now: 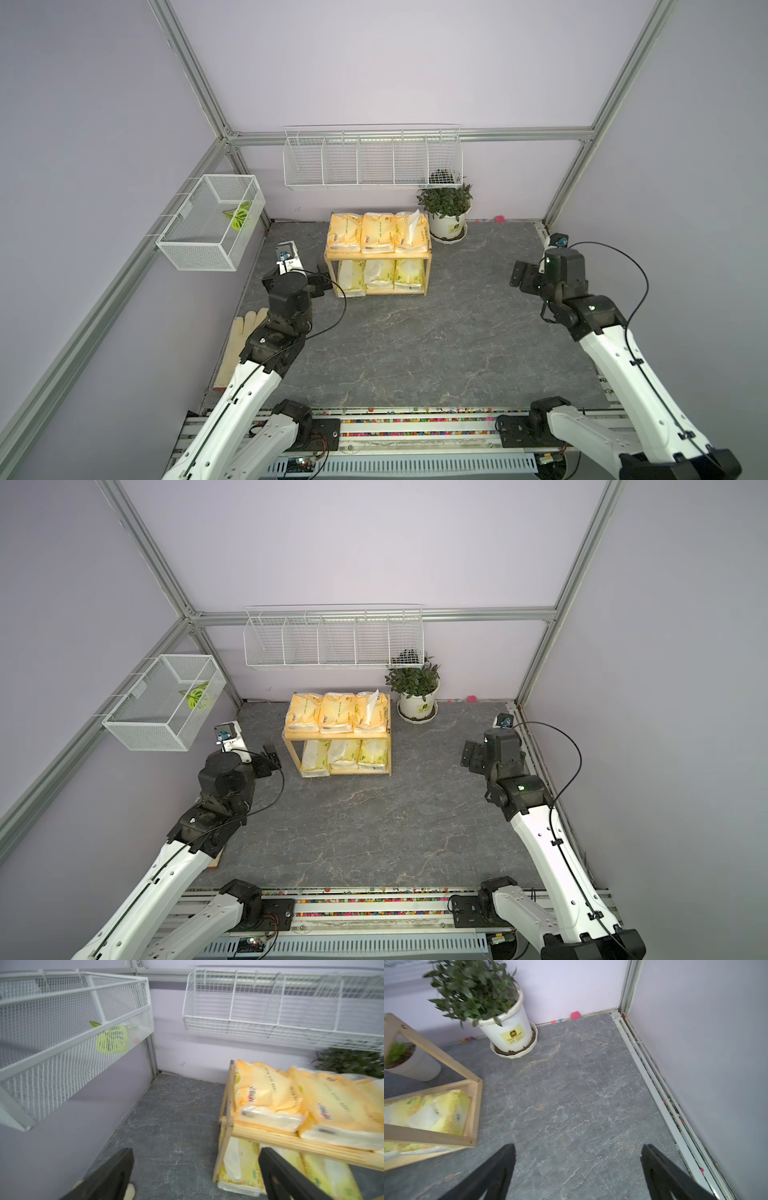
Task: Place the tissue boxes on the shelf by color
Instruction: Reset both arms
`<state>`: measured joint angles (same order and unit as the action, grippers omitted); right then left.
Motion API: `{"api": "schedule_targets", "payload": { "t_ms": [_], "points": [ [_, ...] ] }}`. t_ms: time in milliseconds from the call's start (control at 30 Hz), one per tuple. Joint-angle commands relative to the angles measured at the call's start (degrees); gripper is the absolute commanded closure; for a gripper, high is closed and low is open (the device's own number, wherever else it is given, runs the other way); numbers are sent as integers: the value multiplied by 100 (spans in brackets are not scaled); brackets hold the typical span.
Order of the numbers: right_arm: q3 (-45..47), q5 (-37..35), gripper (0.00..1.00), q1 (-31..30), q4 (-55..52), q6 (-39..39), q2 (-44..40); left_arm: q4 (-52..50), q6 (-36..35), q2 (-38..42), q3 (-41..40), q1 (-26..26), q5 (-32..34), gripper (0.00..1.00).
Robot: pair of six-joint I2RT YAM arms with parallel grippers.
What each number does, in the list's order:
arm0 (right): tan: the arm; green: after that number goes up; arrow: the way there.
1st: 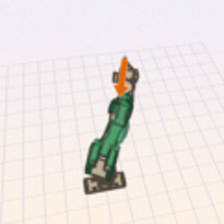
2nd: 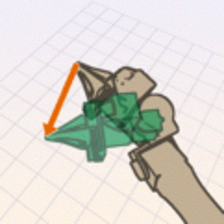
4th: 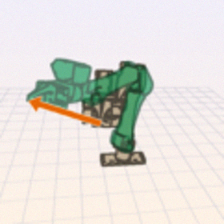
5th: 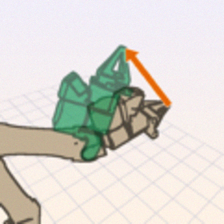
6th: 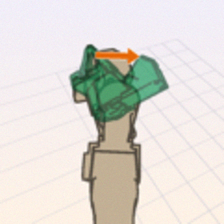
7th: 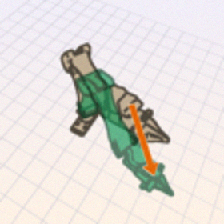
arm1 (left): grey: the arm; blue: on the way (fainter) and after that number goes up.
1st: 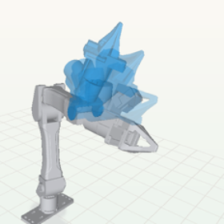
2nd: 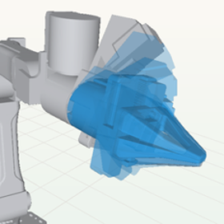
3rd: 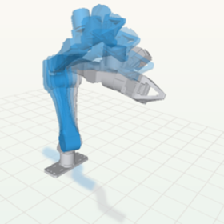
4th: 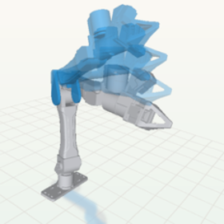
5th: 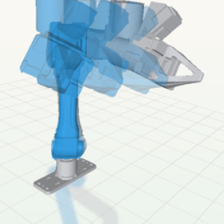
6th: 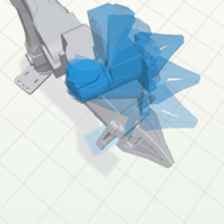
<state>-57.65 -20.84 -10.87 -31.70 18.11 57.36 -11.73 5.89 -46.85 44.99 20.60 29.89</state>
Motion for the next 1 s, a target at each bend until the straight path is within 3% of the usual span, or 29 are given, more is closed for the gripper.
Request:
{"api": "schedule_targets", "payload": {
  "t_ms": [0,167,333,500,633,767,867,967],
  "points": [
    [566,-452,1,65,1167,-404,-83,784,-405,110,-622,-445,-246,0],
    [1348,-513,1,220,2132,-667,150,2590,-777,-136,-1886,-860,-632,0],
    [2257,-551,1,266,3535,-920,541,4208,-336,-1287,-2586,-1153,-821,0],
    [3109,-537,1,292,5231,-1191,958,5889,-563,-2730,-2828,-1232,-1166,0],
    [3195,-278,1,305,6153,-1460,1761,6253,-632,-3422,-2593,-1608,-2010,0],
    [3389,222,1,467,7484,-1618,2679,6891,-510,-3950,-2704,-1823,-2259,0],
    [3590,617,1,570,8483,-1702,3239,6555,-572,-3953,-2521,-1967,-2844,0],
    [3447,852,1,705,7921,-1575,3082,6182,-388,-3939,-2351,-2303,-3440,0]
  ]
}}
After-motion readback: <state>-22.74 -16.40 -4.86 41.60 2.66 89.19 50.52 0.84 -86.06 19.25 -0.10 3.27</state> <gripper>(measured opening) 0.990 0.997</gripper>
